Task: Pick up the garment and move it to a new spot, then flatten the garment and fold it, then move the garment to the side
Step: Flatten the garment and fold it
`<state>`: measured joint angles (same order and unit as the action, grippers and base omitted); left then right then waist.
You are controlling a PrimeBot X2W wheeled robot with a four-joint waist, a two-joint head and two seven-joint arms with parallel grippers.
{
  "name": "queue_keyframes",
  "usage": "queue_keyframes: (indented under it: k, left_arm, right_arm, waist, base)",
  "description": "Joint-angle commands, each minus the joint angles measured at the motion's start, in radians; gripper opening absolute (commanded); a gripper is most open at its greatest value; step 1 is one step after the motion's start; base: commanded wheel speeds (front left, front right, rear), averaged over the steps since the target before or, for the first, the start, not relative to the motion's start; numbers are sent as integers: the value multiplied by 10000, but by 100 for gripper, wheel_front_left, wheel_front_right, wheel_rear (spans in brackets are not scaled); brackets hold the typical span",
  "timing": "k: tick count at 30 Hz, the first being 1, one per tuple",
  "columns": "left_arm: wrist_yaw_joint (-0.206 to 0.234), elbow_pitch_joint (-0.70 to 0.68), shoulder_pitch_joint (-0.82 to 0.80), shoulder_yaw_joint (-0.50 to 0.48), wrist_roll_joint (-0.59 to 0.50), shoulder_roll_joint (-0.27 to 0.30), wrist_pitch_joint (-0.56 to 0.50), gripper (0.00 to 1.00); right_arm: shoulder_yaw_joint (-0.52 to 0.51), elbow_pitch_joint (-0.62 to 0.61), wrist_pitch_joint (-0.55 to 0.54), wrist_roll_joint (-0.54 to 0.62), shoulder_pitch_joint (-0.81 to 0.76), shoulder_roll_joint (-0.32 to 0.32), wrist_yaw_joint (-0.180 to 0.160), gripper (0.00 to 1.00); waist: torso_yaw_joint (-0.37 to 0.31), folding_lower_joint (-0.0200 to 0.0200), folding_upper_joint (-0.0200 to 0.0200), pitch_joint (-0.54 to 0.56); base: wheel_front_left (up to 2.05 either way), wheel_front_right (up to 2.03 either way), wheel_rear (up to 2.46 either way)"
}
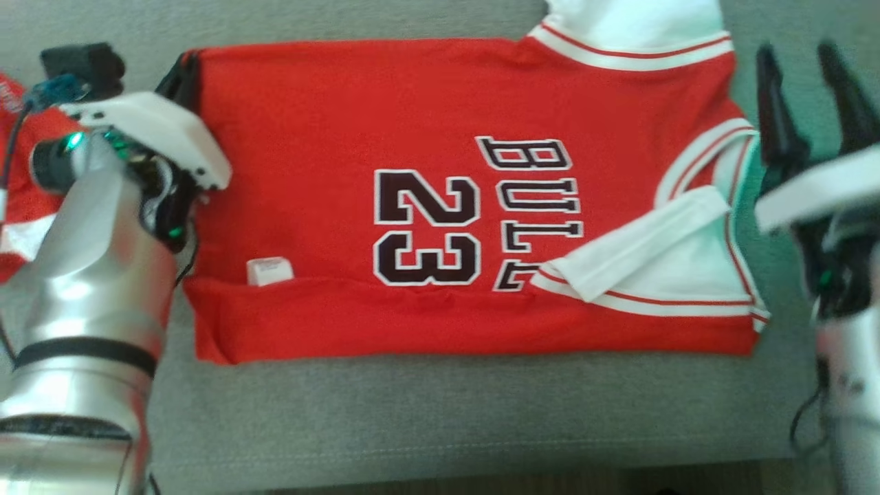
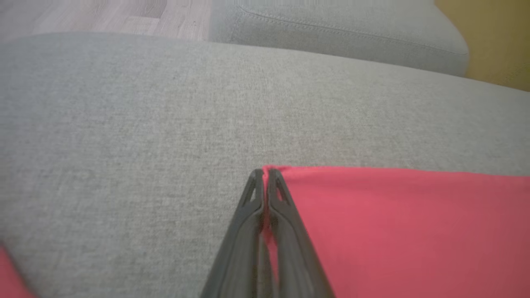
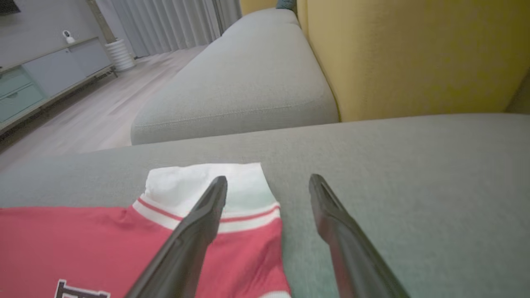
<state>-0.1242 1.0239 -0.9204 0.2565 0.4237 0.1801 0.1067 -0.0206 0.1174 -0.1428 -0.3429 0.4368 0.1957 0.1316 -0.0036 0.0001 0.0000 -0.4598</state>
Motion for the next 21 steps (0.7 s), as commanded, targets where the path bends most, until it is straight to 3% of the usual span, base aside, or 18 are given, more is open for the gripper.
queue_keyframes:
  k: [1,11,21]
  left_arm:
    - [-7,-270,-569,-93,-86,299,209,0]
    - [-47,-231,-1116,515,-78,-435,718,0]
    - [-62,-24,-1358,1013,216,-749,1068,0]
  right_arm:
    - [241,33,-154,-132,595,280,-9,100]
    - [1549,3313,-1018,-708,3911,1169,-9,100]
    - [2627,6032,-2143,-1053,5445,1522,-9,100]
  waist:
    - [293,-1,0,-128]
    - [1070,-1,0,-486]
    - [1349,-1,0,-700]
  base:
    - [0,0,0]
    - [0,0,0]
    - [0,0,0]
